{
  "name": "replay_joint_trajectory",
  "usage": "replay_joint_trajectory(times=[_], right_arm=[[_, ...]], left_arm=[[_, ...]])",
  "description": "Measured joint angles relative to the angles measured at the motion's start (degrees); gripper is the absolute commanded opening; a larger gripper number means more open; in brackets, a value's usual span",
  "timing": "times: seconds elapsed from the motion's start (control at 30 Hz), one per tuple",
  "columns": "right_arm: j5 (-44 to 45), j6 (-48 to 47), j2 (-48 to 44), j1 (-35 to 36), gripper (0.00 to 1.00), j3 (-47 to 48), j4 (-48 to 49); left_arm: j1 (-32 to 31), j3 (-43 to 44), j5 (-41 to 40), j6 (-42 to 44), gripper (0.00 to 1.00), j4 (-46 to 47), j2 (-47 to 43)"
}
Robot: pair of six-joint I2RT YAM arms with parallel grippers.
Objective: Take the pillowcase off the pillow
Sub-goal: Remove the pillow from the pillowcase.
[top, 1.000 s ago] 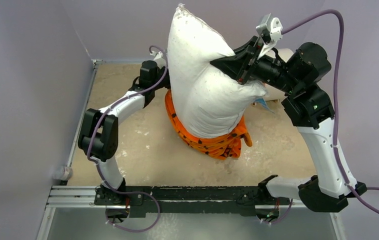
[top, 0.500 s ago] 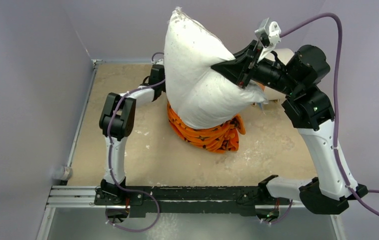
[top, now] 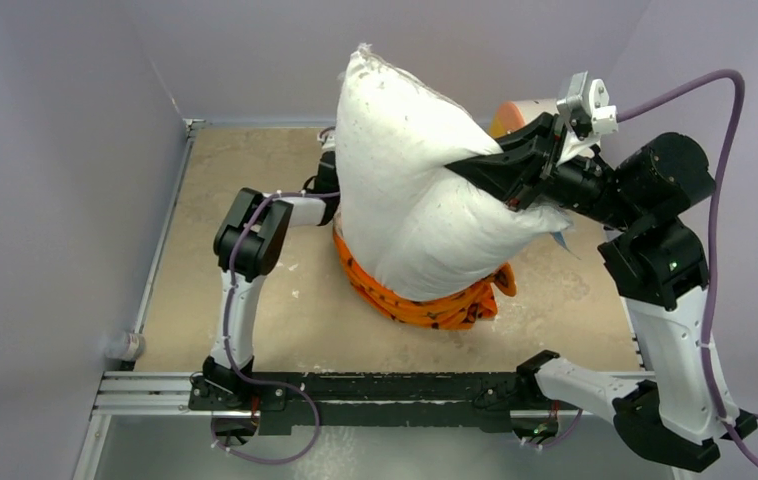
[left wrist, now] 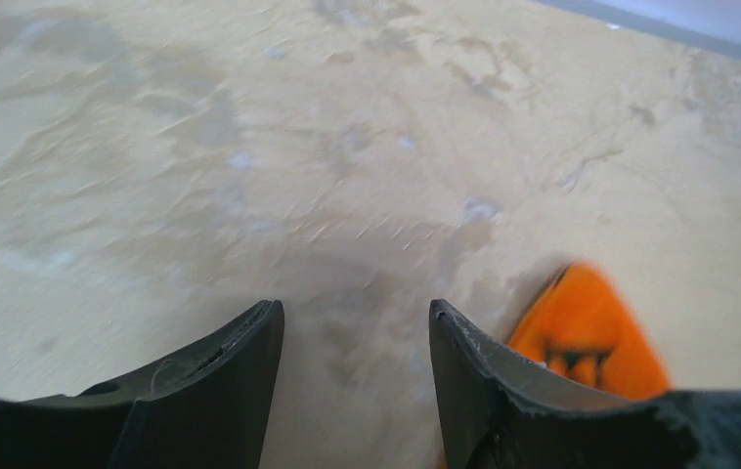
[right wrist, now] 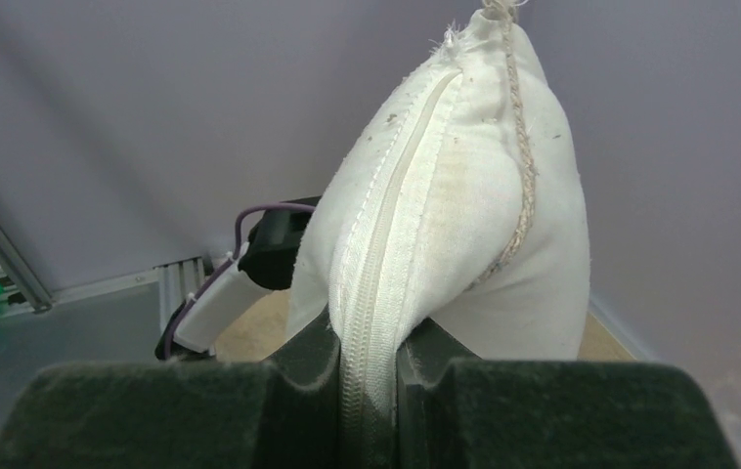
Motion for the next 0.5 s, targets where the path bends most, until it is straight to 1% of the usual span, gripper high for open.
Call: replay_joint_trajectory(times=[0.07,0.13,0.2,0.33,0.5], right_arm=[[-0.87,0.0,0.22,0.04,0.0,0.02,-0.04],[-1.38,0.0,0.74,0.09,0.0,0.02,0.09],[-1.77,-0.04,1.4,0.15,0.0,0.07,0.52],[-1.81,-0.07,2.58,0.15,0.0,0.39,1.33],[-1.84,-0.11,3.23,0.15,0.0,0.87,1.57]], left_arm=[[-0.63,3.43,1.03,0.35,0.56,-0.9,2.01],[-0.9,9.31,2.64,0.42,0.56,-2.71,5.46],[-0.92,13.03,4.0,0.57,0.56,-3.28,7.87],[-0.7,15.61,5.01,0.79,0.56,-3.41,9.73],[-0.22,15.43,5.66,0.72,0.56,-2.47,9.86]])
